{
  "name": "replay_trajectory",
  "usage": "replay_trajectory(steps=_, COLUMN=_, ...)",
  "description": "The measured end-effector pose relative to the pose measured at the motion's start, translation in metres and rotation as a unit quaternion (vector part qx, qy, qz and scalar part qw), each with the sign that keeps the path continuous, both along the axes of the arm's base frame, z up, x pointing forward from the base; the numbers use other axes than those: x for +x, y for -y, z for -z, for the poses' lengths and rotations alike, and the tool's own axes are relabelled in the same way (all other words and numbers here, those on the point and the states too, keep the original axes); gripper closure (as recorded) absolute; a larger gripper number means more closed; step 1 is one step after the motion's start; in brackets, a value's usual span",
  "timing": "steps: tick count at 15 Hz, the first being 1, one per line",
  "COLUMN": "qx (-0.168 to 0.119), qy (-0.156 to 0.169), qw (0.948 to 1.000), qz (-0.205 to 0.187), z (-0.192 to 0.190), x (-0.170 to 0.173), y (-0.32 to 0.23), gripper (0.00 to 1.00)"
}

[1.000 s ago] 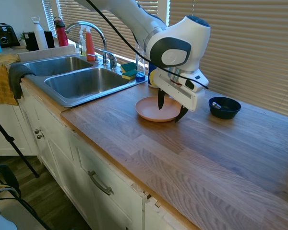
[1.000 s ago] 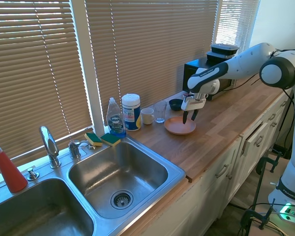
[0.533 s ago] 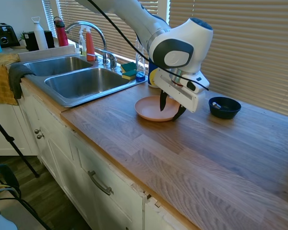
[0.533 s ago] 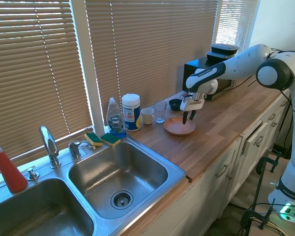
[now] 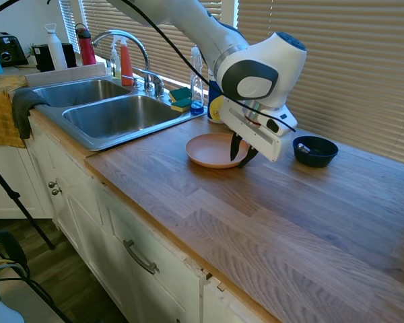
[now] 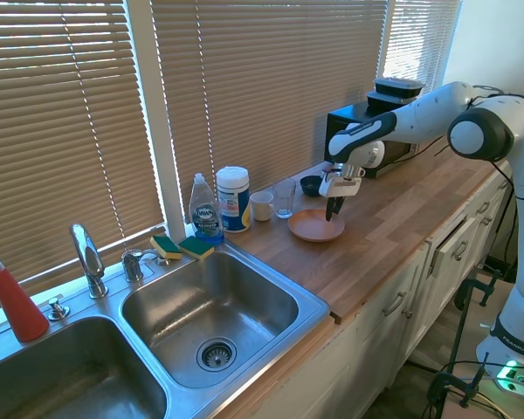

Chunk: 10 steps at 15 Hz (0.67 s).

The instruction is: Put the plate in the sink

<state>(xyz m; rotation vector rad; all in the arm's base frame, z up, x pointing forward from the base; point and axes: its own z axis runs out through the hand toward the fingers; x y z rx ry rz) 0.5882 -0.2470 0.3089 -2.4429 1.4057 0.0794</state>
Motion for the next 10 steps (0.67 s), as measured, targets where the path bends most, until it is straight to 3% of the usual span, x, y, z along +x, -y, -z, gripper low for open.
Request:
replay_trajectory(steps=5, qx=0.014, qy=0.002, qw=0.9999, qz=0.002, z=-0.0005, x=0.0005, y=0.0016, gripper=1.00)
replay_trajectory(steps=10, qx=0.046, qy=0.012, qw=0.9988, qz=-0.011, z=0.0015, x=-0.0052, y=0.0066, gripper=1.00)
